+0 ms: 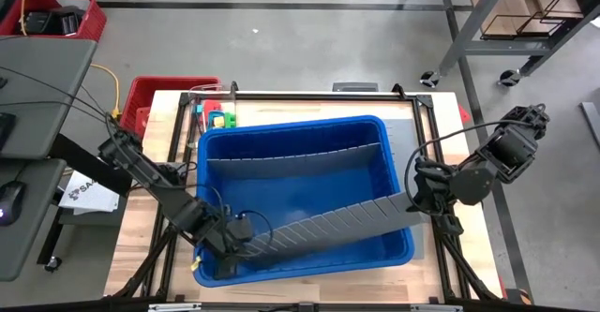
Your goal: Sort blocks
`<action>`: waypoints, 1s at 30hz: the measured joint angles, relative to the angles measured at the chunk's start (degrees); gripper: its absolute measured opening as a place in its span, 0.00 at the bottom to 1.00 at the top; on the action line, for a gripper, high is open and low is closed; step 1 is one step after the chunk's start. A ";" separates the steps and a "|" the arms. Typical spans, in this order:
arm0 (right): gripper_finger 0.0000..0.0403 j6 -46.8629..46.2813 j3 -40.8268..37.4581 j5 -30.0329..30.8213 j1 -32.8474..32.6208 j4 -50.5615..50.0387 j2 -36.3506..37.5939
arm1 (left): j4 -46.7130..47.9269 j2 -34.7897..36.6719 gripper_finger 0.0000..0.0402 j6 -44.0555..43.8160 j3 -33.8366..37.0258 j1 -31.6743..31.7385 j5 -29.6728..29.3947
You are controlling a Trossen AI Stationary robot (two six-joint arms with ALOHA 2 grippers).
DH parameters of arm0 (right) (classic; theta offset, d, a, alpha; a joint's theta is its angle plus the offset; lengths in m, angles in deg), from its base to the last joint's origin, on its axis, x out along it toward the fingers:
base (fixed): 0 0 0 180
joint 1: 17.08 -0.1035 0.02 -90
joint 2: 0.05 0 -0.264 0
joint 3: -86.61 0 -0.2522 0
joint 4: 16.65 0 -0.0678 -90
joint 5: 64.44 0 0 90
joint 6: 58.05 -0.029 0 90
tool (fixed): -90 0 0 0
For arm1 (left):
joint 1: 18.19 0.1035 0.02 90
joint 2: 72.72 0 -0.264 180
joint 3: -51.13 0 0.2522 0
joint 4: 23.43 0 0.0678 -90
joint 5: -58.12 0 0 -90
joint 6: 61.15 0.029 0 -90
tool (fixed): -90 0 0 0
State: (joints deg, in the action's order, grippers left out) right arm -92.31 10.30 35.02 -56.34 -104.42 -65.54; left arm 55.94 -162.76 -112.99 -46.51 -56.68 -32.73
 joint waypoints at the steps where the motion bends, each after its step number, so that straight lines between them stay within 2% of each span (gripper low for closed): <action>1: 0.00 0.31 0.00 0.15 0.00 0.01 0.02 | 1.80 0.89 0.04 0.03 -1.03 0.32 -0.46; 9: 0.00 0.72 0.09 0.19 -0.02 -0.73 0.15 | 17.60 8.90 0.01 8.37 -12.73 2.86 -8.67; 12: 0.00 0.71 0.07 1.68 0.02 -0.11 -0.15 | 23.57 10.12 0.01 10.37 -15.39 2.98 -9.65; 16: 0.00 0.72 0.07 2.53 0.04 0.62 -0.19 | 23.22 11.44 0.01 13.10 -17.45 2.85 -8.52; 21: 0.00 -0.09 0.02 2.01 0.02 0.20 -0.48 | 20.77 11.00 0.00 16.72 -19.33 2.80 -2.37; 26: 0.00 -0.22 0.00 2.07 0.02 0.55 -0.52 | 20.49 10.56 0.00 16.85 -19.49 2.70 0.64; 30: 0.00 -0.22 0.00 2.28 0.02 1.00 -0.59 | 22.93 9.83 0.00 17.86 -19.49 1.63 -1.37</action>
State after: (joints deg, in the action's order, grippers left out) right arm -92.53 10.30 37.30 -56.32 -103.42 -66.14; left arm 78.87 -152.93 -95.13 -66.00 -55.05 -34.10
